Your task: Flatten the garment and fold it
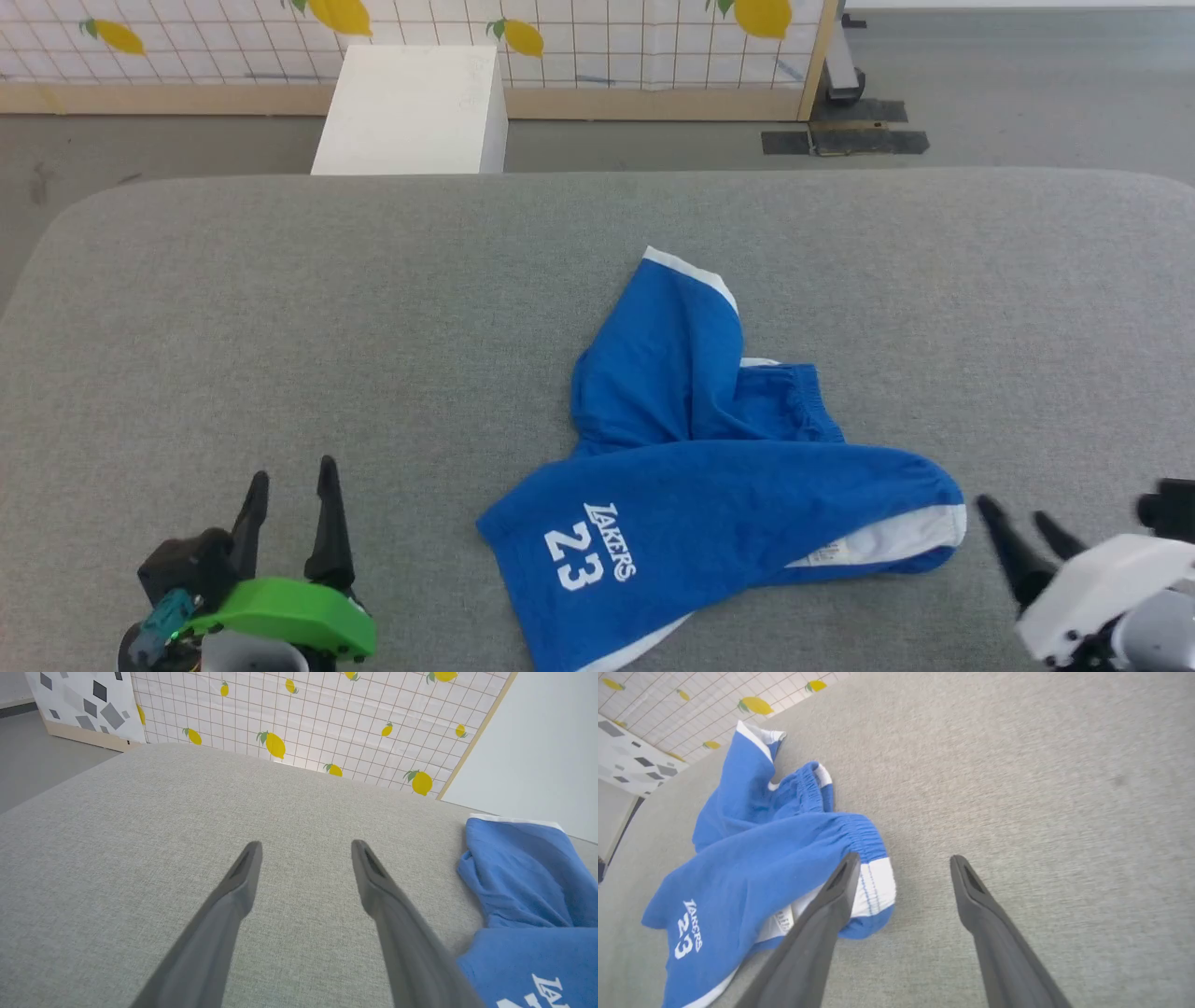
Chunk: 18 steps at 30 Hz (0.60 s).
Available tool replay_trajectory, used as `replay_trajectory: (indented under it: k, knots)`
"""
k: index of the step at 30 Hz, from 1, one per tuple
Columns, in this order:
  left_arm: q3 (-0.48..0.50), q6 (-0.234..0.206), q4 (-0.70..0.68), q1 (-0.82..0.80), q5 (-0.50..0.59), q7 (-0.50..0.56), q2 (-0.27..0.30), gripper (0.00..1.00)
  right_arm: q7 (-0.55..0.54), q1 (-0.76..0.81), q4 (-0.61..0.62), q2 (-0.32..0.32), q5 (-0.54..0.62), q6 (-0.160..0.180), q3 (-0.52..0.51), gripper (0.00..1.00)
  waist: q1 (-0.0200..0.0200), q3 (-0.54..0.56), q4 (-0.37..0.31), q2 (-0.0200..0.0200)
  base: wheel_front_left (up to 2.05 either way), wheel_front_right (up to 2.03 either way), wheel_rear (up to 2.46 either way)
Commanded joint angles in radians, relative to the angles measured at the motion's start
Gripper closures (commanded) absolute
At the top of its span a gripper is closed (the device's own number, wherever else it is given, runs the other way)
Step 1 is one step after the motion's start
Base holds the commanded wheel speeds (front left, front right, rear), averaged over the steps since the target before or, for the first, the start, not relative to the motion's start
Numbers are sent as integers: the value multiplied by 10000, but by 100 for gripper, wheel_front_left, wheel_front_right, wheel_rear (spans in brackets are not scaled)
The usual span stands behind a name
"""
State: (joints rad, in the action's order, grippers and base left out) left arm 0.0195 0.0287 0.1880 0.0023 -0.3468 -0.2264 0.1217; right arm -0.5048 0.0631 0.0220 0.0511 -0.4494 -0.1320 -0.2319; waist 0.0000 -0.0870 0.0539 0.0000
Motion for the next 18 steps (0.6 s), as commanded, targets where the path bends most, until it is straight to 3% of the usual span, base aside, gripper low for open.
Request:
replay_trajectory:
  k: [1,5,9,16,18]
  knots:
    - [-47,79,-56,-293,-90,133,-65,0,195,-186,-69,-9,-50,13,-217,0,0,56,-37,0,0,0,0]
    - [-290,179,-234,-920,-152,761,5,0,360,-319,-32,-9,13,13,-762,0,0,12,-231,0,0,0,0]
    - [-938,351,-211,-1939,-186,2236,23,0,425,-428,266,-9,75,13,-1193,0,0,-194,-509,0,0,0,0]
    - [-2987,720,686,-3406,13,7017,176,0,454,-484,443,-9,80,13,-1197,0,0,-651,-1029,0,0,0,0]
    - [-3418,772,899,-3565,190,7939,346,0,549,-438,393,-9,2,13,-1088,0,0,-753,-1170,0,0,0,0]
